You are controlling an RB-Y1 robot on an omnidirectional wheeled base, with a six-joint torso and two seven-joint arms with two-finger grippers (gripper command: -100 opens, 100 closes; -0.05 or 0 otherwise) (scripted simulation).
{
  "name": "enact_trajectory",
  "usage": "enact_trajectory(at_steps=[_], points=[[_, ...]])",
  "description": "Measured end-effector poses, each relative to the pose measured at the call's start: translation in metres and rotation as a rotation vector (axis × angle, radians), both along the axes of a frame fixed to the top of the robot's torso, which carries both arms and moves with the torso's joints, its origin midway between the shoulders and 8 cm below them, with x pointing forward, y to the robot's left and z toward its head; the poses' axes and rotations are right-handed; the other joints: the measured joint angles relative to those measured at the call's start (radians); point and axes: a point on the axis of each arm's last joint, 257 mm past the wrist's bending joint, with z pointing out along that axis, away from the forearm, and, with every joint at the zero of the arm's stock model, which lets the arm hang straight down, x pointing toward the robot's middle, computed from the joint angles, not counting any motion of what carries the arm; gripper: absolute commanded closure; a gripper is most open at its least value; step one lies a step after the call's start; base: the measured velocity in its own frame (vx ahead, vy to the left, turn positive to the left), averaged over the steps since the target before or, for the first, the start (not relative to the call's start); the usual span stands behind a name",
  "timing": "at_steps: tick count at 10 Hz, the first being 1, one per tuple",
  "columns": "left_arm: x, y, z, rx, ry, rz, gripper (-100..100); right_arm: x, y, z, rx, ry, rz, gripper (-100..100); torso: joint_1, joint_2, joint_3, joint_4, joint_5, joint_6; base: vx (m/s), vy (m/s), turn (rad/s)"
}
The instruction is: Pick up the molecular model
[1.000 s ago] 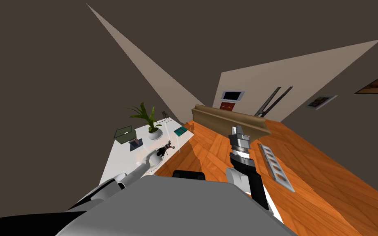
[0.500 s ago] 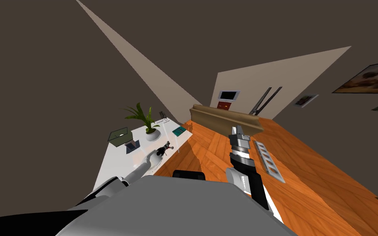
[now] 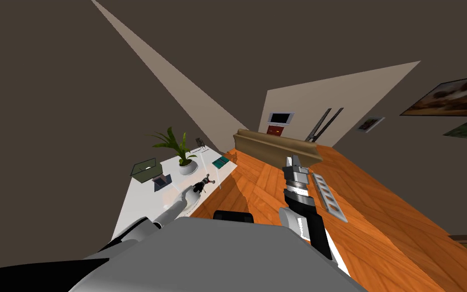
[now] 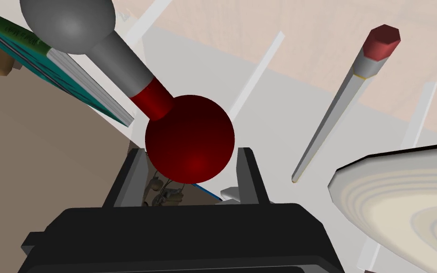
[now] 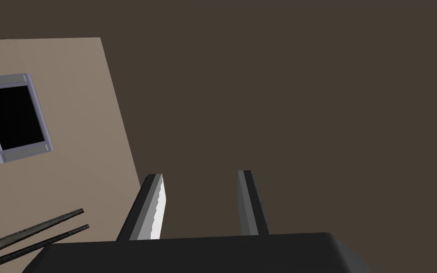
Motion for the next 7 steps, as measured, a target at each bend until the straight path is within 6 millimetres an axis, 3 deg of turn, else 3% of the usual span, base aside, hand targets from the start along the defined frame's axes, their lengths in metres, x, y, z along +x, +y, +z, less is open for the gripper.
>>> enact_trajectory(at_steps=[2, 3, 4, 7], points=[[0.0001, -0.0002, 0.0001, 0.000, 0.000, -0.001, 100, 0.0000, 0.0000, 0.0000, 0.000, 0.000, 0.000, 0, 0.000, 0.000, 0.000, 0.000, 0.000, 0.000, 0.000, 0.000, 0.000], [0.0001, -0.0002, 0.0000, 0.001, 0.000, -0.001, 0, 0.0000, 0.0000, 0.0000, 0.000, 0.000, 0.000, 0, 0.000, 0.000, 0.000, 0.000, 0.000, 0.000, 0.000, 0.000, 0.000], [0.0000, -0.0002, 0.0000, 0.001, 0.000, -0.001, 100, 0.0000, 0.0000, 0.0000, 0.000, 0.000, 0.000, 0, 0.000, 0.000, 0.000, 0.000, 0.000, 0.000, 0.008, -0.006, 0.108], [-0.0006, -0.0095, 0.0059, 0.002, -0.001, -0.028, 100, 0.0000, 0.0000, 0.0000, 0.000, 0.000, 0.000, 0, -0.001, 0.000, 0.000, 0.000, 0.000, -0.001, 0.017, -0.017, 0.110]])
